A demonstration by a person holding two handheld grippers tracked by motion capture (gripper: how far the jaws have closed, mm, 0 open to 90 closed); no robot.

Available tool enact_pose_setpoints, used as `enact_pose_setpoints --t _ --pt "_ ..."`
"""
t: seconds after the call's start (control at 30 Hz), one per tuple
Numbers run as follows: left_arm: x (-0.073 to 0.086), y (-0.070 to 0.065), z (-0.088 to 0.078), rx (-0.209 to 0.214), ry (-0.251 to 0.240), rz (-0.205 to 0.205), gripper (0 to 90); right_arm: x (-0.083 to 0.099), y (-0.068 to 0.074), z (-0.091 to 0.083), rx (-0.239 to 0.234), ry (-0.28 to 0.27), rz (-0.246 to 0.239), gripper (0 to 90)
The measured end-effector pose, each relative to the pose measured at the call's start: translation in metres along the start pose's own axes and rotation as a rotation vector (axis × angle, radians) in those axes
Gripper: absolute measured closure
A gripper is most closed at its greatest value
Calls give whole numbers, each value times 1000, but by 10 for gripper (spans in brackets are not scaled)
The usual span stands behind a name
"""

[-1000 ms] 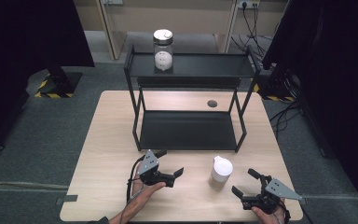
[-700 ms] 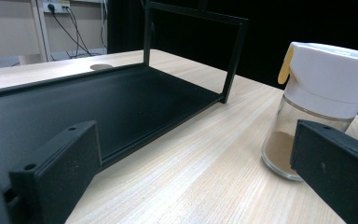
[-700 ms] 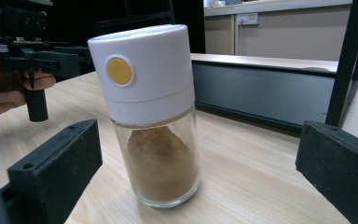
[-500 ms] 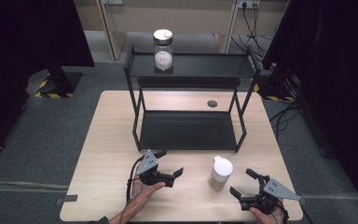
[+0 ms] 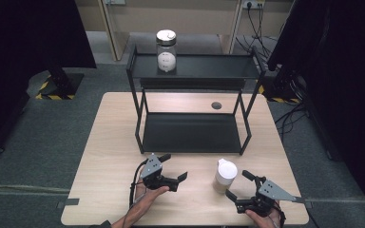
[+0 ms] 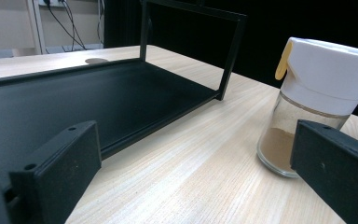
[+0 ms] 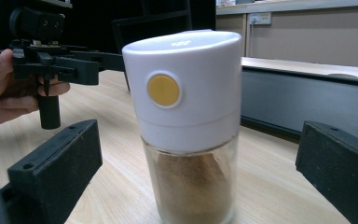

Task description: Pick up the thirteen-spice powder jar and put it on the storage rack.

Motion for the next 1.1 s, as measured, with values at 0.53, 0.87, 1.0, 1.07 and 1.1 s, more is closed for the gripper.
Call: enact_pose_setpoints --t 0.53,0.87,1.0,1.07,1.1 --pt "1 1 0 0 -2 0 12 -7 3 21 8 20 2 18" --pt "1 0 -1 -2 -5 0 12 -11 5 33 3 44 -14 79" --pt "1 0 -1 -2 -7 -2 12 -12 4 37 1 61 -10 145" --pt "1 0 -1 -3 -7 0 12 -11 4 37 0 64 -11 185" --pt "1 0 -1 -3 -6 0 12 -11 3 38 -1 63 -10 197"
Point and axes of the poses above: each handheld gripper's, and its own axes: z roughly forward along the jaws, x roughly out of its underside, y roughly to its left, the point moved 3 cm from there along z, roughly forward along the jaws, and after that the axes turned 15 degrees about -z, right-handed, at the moved point
